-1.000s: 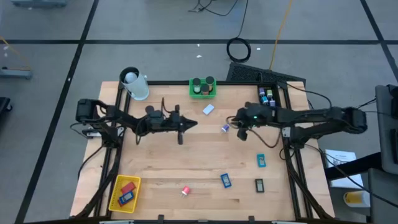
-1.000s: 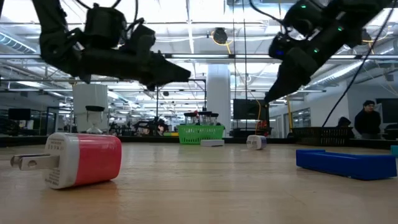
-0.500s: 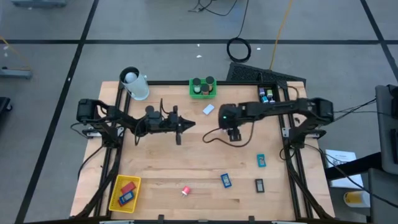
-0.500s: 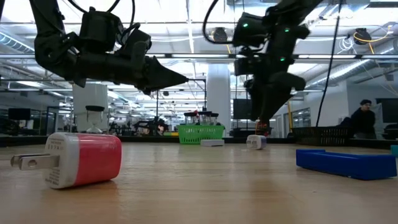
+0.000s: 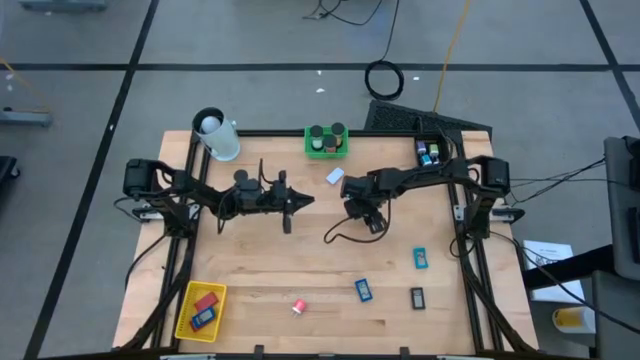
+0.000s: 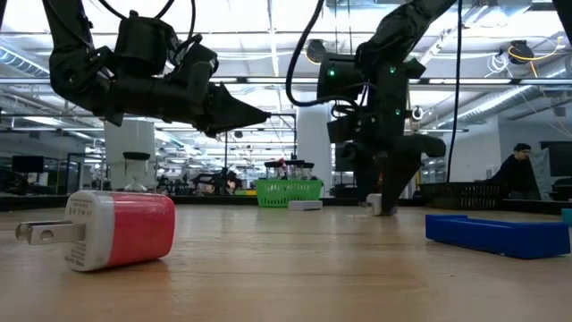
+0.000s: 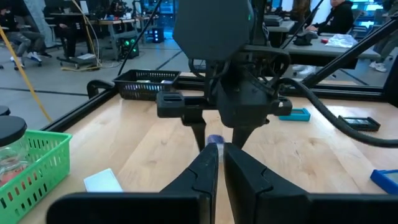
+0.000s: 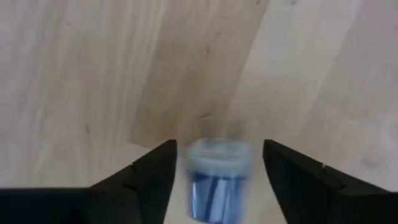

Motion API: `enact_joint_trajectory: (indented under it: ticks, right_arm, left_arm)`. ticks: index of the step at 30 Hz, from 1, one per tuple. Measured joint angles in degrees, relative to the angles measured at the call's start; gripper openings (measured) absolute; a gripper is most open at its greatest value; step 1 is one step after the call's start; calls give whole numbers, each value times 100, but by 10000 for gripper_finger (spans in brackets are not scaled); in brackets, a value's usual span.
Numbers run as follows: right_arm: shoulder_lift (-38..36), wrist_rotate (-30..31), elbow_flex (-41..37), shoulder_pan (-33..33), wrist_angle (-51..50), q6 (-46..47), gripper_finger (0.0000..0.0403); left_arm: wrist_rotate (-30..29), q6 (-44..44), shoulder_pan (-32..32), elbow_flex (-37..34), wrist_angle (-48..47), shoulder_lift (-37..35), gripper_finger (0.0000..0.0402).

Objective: Pick & Place Office items
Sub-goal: Put the purple adapter into the black basket

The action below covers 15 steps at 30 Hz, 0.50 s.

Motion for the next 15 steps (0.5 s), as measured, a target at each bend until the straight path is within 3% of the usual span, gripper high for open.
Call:
enact_joint_trajectory:
  ticks: [9,15]
  right_arm:
    - [-70,2,0,-41,-231,553,116]
    - [-67,55,0,-46,-357,942,128]
  left_arm:
    - [-2,13,2,2,-38,0,31]
    - [0,8,2,2,-45,0,31]
